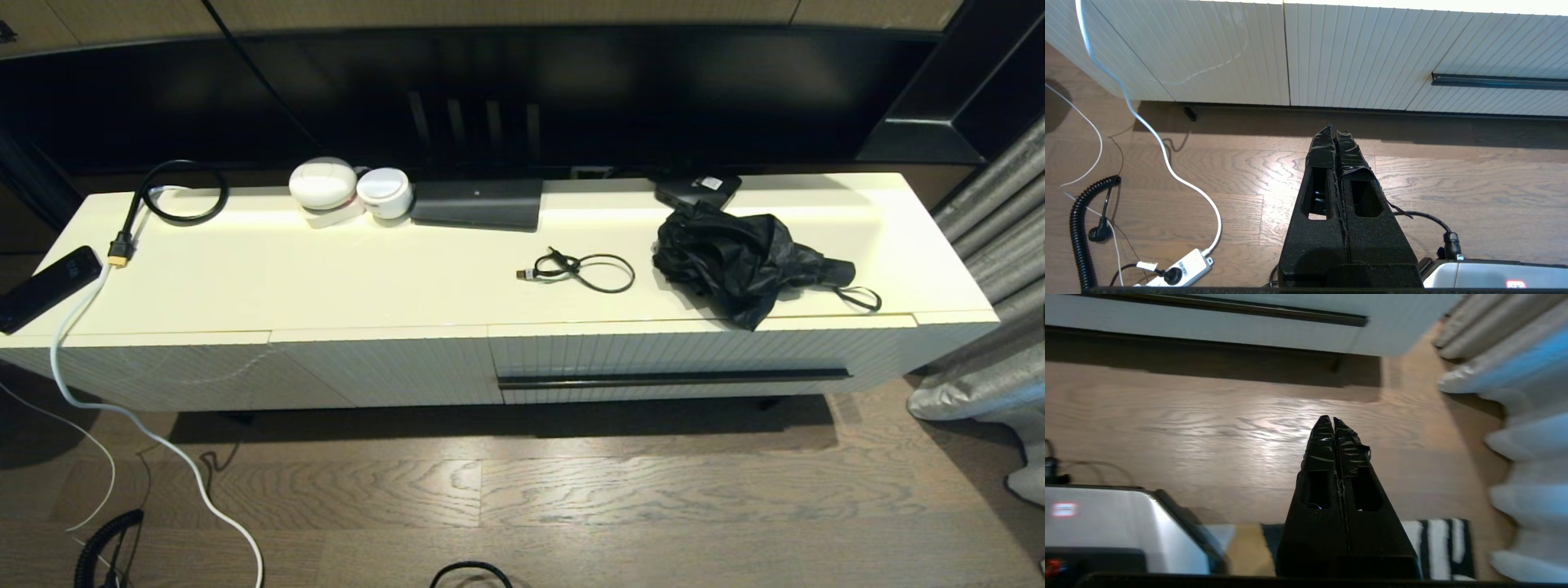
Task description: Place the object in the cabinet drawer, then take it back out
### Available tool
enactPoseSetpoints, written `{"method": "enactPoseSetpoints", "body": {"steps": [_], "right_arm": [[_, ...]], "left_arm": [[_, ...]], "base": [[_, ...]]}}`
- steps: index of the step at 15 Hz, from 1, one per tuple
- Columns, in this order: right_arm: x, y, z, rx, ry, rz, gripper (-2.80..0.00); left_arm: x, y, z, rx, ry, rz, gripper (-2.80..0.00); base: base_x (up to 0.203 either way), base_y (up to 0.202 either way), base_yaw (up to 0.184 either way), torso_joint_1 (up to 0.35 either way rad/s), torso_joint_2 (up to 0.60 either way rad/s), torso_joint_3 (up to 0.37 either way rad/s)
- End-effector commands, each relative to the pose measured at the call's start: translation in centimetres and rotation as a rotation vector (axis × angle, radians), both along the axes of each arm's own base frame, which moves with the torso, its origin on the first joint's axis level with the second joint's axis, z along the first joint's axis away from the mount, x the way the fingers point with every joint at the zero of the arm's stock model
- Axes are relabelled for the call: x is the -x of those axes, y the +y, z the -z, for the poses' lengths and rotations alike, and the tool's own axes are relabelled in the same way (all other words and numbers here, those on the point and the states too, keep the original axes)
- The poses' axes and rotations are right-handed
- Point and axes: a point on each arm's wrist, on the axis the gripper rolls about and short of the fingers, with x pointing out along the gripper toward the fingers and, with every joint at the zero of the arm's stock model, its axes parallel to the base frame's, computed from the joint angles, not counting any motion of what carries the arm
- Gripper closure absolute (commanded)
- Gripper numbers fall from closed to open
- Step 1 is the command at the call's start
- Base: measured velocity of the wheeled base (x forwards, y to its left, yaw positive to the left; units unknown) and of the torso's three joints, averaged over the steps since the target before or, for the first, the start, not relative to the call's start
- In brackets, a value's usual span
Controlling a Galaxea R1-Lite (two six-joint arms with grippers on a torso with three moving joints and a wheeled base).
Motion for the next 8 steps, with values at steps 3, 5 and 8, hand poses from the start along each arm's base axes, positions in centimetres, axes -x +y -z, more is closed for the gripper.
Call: {"method": "enactPoseSetpoints", "body": {"steps": [3,5,8], "right_arm": [[-1.7,0.15,2.31,-0.012,-0.114,-0.07,0.0],[-1.78,0.16,2.51,-0.018,-0.117,-0.074,0.0],[-1.78,0.16,2.52,-0.043,-0.117,-0.068,0.0]], "left_arm": [[-0.01,0.0,0.03,0.001,0.001,-0.002,0.0],[0.0,0.0,0.01,0.001,0.0,-0.001,0.0],[-0.01,0.0,0.02,0.001,0.0,0.0,0.0]], "base": [[0.0,0.0,0.0,0.0,0.0,0.0],[0.0,0.0,0.0,0.0,0.0,0.0],[0.0,0.0,0.0,0.0,0.0,0.0]]}}
